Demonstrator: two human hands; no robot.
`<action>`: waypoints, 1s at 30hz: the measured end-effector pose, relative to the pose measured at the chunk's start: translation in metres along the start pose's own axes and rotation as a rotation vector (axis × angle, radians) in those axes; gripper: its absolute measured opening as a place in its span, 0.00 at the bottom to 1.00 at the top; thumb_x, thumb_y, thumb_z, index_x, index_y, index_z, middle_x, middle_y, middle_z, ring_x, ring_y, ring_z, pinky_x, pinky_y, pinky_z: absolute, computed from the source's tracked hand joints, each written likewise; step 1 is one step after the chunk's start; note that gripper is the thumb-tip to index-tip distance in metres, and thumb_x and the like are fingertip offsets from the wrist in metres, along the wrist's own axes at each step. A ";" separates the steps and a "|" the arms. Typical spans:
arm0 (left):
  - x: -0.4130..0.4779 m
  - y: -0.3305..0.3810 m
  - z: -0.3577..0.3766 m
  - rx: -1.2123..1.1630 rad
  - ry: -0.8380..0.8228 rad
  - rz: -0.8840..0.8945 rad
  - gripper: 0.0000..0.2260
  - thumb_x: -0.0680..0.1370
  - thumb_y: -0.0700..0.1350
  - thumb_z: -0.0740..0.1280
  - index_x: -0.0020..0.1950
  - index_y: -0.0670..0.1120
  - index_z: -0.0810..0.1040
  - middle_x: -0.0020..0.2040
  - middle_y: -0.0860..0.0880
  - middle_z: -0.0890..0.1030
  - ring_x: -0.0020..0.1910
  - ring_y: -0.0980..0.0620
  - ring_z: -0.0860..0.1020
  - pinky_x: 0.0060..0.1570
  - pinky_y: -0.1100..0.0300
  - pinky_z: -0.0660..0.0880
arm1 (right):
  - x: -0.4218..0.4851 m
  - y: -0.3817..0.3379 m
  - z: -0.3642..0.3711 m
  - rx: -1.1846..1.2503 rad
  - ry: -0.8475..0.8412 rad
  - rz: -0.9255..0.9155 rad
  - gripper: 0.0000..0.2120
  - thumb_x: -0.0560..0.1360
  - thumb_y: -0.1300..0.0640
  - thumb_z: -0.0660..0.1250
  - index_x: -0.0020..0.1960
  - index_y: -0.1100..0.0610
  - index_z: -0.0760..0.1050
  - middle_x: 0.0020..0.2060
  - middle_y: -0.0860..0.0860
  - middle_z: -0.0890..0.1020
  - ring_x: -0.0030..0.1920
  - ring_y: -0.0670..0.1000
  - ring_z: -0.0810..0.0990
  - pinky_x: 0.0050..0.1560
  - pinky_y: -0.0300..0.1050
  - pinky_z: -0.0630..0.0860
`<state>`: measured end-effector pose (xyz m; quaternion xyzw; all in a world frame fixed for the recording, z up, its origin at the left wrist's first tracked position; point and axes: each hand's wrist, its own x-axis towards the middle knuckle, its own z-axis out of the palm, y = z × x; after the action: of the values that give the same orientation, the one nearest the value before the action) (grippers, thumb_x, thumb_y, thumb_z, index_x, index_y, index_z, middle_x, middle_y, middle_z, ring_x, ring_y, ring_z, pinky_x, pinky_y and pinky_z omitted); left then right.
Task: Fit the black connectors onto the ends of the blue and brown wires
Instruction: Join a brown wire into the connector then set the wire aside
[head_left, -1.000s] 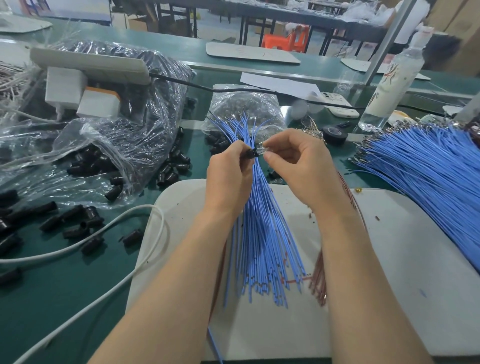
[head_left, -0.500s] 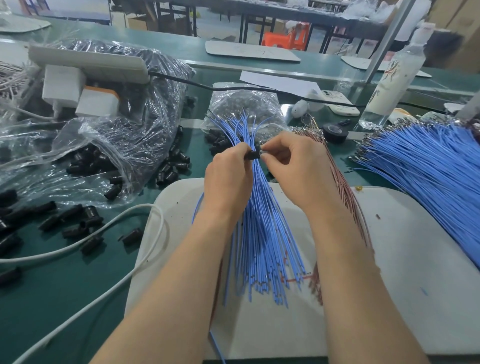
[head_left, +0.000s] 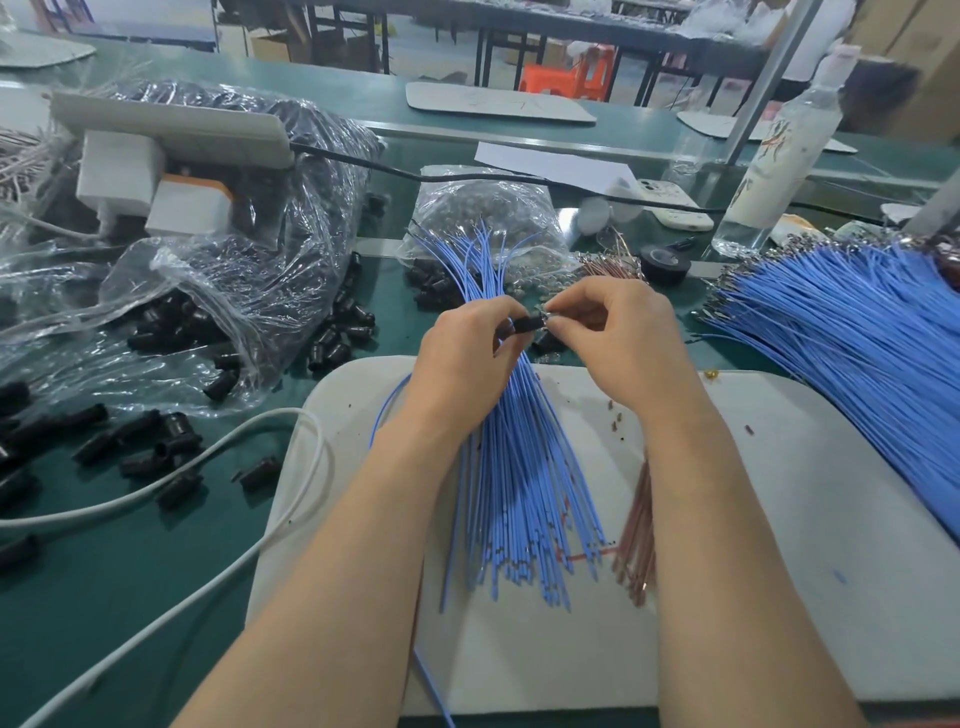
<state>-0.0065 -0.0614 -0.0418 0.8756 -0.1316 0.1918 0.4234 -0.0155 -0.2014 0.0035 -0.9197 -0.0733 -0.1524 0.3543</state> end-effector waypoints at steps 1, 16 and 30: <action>0.000 0.000 0.000 0.018 -0.002 0.010 0.04 0.76 0.42 0.68 0.50 0.46 0.81 0.39 0.52 0.76 0.34 0.52 0.70 0.40 0.56 0.73 | 0.000 0.000 0.000 -0.005 -0.009 0.001 0.05 0.73 0.61 0.70 0.48 0.56 0.82 0.39 0.48 0.83 0.41 0.45 0.81 0.46 0.30 0.74; 0.000 -0.001 -0.002 -0.011 0.066 -0.109 0.03 0.77 0.42 0.67 0.49 0.46 0.79 0.41 0.52 0.79 0.39 0.49 0.76 0.46 0.51 0.76 | 0.005 0.024 0.007 -0.027 0.097 0.192 0.05 0.72 0.62 0.68 0.45 0.53 0.77 0.38 0.47 0.80 0.42 0.48 0.79 0.48 0.42 0.75; 0.000 -0.002 -0.001 -0.174 0.122 -0.177 0.05 0.76 0.37 0.66 0.51 0.43 0.77 0.41 0.50 0.80 0.45 0.48 0.80 0.52 0.52 0.76 | 0.004 0.022 0.026 -0.257 -0.125 0.251 0.04 0.73 0.52 0.70 0.44 0.51 0.81 0.45 0.51 0.83 0.48 0.51 0.79 0.49 0.43 0.75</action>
<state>-0.0059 -0.0595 -0.0421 0.8305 -0.0439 0.1942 0.5203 -0.0007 -0.2006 -0.0275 -0.9670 0.0404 -0.0576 0.2448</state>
